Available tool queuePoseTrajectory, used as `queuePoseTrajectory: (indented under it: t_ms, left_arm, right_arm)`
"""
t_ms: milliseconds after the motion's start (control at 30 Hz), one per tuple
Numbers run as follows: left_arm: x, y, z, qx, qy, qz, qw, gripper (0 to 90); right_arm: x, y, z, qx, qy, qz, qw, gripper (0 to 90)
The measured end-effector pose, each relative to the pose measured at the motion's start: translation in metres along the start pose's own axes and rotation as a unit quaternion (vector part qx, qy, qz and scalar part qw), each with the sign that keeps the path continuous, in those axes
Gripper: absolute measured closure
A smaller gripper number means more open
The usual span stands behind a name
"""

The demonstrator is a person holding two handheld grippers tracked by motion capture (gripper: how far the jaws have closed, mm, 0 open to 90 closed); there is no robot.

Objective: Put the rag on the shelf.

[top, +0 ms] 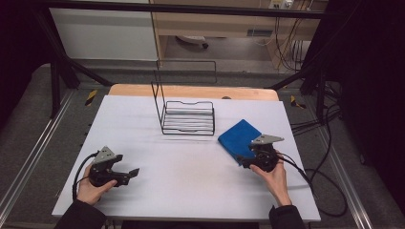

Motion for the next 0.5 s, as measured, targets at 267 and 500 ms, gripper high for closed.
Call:
queuePoseTrajectory:
  t_ms: [267, 500]
  left_arm:
    - [0.0, 0.0, 0.0, 0.0, -0.003, -0.002, 1.0, 10.4]
    - [0.0, 0.0, 0.001, 0.001, -0.003, -0.001, 1.0, 10.9]
  right_arm:
    - [-0.011, -0.012, 0.001, 0.014, -0.01, 0.034, 0.9993, 49.6]
    - [-0.017, -0.015, 0.0, 0.024, -0.024, 0.042, 0.9985, 50.4]
Point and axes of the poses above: each handheld gripper's, and its own axes: x roughly backward along the jaws, y roughly out of its top, z roughly to its left, the point moved 4 cm from there along -x, roughly forward along the jaws, and after that the axes turned 2 degrees about -x, right-handed, at the moved point
